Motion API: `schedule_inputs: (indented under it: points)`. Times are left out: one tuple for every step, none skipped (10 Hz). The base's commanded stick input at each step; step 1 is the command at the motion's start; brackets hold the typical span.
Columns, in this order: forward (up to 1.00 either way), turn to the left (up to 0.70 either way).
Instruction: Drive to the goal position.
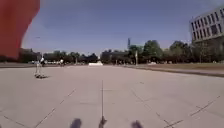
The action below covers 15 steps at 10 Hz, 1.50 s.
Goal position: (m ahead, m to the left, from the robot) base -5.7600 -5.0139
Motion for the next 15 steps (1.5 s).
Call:
schedule_inputs:
  points:
    - [0.00,-1.00]
    - [0.00,-1.00]
    - [0.00,-1.00]
    - [0.00,-1.00]
    - [0.00,-1.00]
    - [0.00,-1.00]
    - [0.00,-1.00]
    - [0.00,-1.00]
    - [0.00,-1.00]
    - [0.00,-1.00]
    - [0.00,-1.00]
    - [0.00,-1.00]
    - [0.00,-1.00]
    - [0.00,-1.00]
    - [0.00,-1.00]
